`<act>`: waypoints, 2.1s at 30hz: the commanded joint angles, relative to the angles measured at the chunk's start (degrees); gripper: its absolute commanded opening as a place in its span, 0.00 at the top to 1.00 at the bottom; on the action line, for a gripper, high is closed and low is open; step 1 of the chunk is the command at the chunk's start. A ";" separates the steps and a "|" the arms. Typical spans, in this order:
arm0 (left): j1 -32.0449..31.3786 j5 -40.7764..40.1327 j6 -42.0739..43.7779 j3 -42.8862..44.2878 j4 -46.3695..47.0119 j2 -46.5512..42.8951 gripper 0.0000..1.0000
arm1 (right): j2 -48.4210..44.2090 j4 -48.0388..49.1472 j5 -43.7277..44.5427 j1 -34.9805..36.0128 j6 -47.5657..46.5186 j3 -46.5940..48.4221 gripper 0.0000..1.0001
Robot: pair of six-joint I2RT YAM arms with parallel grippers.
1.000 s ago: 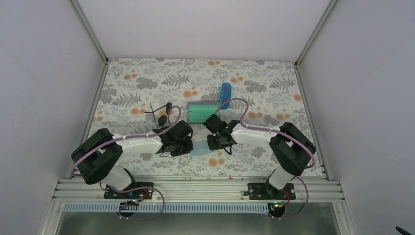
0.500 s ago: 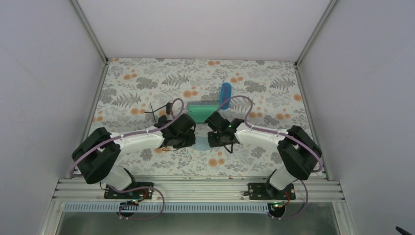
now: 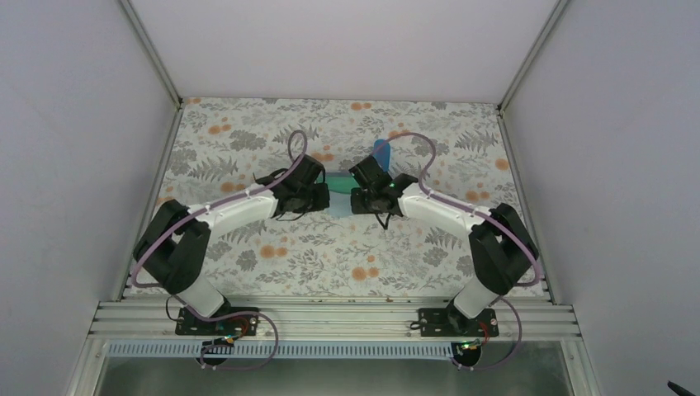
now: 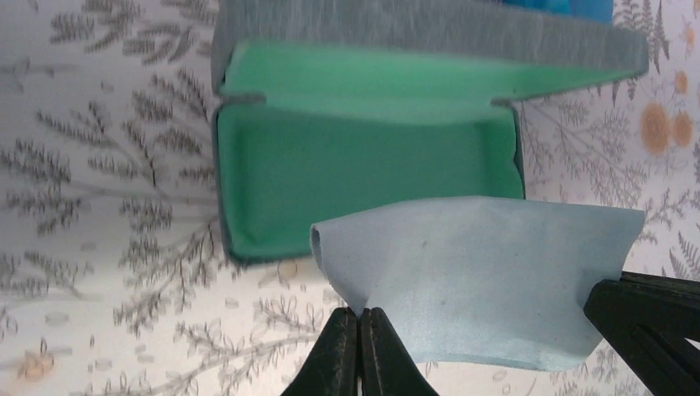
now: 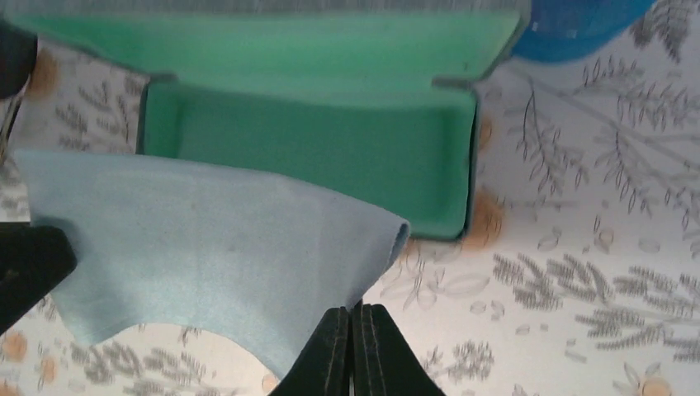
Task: Organize the sunglasses
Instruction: Place the glasses cleaning cloth in the sunglasses case.
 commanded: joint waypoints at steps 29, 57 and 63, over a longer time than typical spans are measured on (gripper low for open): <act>6.47 6.27 8.14 10.86 0.48 15.49 0.98 | 14.35 5.49 1.95 -6.97 -6.01 7.25 0.96; 6.88 1.89 9.46 13.38 -3.73 14.63 0.80 | 13.28 4.35 2.89 -7.14 -6.61 8.16 0.75; 6.88 2.63 9.30 13.11 -3.40 12.40 0.81 | 10.62 3.69 2.92 -7.14 -7.41 8.41 0.74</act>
